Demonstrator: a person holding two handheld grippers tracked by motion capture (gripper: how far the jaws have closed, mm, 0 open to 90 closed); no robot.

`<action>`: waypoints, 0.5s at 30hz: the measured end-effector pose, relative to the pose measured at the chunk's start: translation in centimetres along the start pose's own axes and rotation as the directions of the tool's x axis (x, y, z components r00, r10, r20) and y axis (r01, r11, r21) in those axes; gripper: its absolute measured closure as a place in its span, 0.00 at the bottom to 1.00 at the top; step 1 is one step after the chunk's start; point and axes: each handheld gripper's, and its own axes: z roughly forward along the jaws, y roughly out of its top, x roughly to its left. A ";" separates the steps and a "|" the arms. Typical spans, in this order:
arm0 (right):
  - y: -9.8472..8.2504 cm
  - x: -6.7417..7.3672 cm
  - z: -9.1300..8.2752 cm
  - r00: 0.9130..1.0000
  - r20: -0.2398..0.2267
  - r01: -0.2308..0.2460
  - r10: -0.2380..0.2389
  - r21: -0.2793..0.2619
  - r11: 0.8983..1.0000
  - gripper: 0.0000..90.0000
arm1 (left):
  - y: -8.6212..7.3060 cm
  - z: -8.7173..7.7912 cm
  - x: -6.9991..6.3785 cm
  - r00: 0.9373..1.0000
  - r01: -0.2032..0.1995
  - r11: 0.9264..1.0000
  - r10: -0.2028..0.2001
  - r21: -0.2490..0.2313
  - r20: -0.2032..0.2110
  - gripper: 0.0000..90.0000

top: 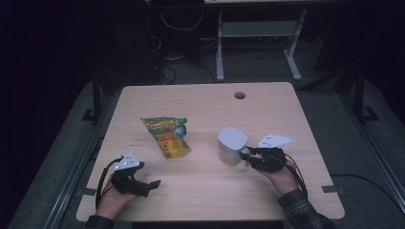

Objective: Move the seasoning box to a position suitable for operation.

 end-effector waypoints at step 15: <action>0.2 1.6 0.0 0.994 -0.078 0.071 -0.071 -0.014 0.997 0.76 | 0.0 0.2 -0.1 1.000 0.003 1.000 -0.003 -0.001 0.006 0.00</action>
